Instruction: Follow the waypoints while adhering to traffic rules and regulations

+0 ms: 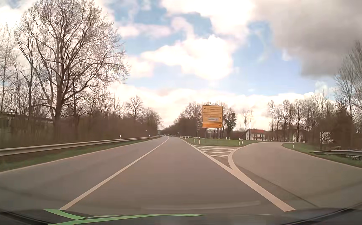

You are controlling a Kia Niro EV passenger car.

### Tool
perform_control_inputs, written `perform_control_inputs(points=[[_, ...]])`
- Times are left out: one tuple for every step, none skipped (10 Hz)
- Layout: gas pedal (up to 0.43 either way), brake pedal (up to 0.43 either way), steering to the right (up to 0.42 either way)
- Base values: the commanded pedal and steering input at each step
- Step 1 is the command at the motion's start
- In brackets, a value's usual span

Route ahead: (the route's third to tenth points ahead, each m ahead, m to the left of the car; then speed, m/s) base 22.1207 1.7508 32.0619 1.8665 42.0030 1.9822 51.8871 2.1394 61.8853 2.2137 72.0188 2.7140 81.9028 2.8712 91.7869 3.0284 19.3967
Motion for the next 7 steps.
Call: perform_control_inputs(points=[[0.240, 0.000, -0.001], [0.240, 0.000, -0.001], [0.240, 0.000, -0.001], [0.240, 0.000, -0.001], [0.240, 0.000, -0.001], [0.240, 0.000, -0.001], [0.240, 0.000, -0.001]])
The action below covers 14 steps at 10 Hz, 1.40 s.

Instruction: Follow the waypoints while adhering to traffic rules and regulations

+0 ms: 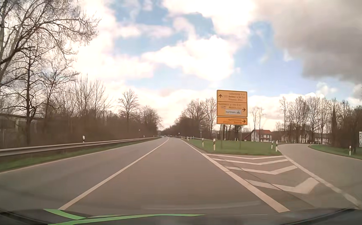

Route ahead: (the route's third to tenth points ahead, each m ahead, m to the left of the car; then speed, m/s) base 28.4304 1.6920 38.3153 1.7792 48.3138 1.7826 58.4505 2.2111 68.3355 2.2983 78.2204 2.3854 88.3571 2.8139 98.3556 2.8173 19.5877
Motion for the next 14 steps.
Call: perform_control_inputs(points=[[0.240, 0.000, -0.001], [0.240, 0.000, -0.001], [0.240, 0.000, -0.001], [0.240, 0.000, -0.001], [0.240, 0.000, -0.001], [0.240, 0.000, -0.001], [0.240, 0.000, -0.001], [0.240, 0.000, -0.001], [0.240, 0.000, -0.001], [0.240, 0.000, -0.001], [0.240, 0.000, -0.001], [0.240, 0.000, -0.001], [0.240, 0.000, -0.001], [0.240, 0.000, -0.001]])
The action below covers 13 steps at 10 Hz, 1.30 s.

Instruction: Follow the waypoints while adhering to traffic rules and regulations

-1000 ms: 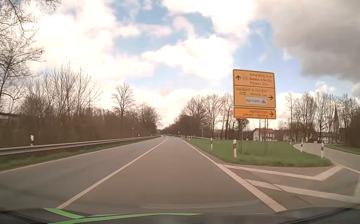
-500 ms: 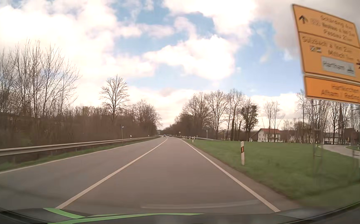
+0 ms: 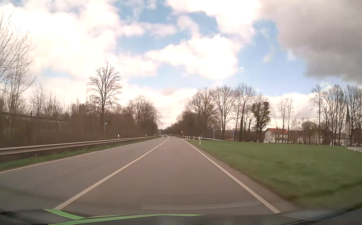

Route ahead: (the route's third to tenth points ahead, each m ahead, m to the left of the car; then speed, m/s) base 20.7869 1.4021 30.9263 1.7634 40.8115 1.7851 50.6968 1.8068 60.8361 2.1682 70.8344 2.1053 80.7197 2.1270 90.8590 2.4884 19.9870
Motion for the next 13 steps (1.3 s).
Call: perform_control_inputs(points=[[0.240, 0.000, -0.001], [0.240, 0.000, -0.001], [0.240, 0.000, -0.001], [0.240, 0.000, -0.001], [0.240, 0.000, -0.001], [0.240, 0.000, -0.001], [0.240, 0.000, -0.001], [0.240, 0.000, -0.001], [0.240, 0.000, -0.001], [0.240, 0.000, -0.001], [0.240, 0.000, -0.001], [0.240, 0.000, -0.001], [0.240, 0.000, -0.002]])
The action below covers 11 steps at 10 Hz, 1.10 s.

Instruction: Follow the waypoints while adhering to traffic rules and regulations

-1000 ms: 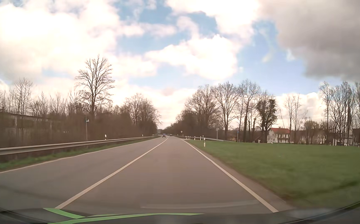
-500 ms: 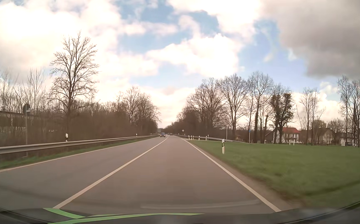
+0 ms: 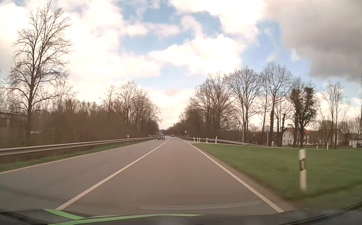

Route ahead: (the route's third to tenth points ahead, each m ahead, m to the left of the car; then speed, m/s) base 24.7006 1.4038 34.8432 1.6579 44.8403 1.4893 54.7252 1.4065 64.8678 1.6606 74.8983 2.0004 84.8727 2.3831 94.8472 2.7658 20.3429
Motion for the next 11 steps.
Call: perform_control_inputs(points=[[0.240, 0.000, -0.002], [0.240, 0.000, -0.002], [0.240, 0.000, -0.002], [0.240, 0.000, -0.001], [0.240, 0.000, -0.001], [0.240, 0.000, -0.002], [0.240, 0.000, -0.002], [0.240, 0.000, -0.001], [0.240, 0.000, -0.001], [0.240, 0.000, -0.002], [0.240, 0.000, -0.001]])
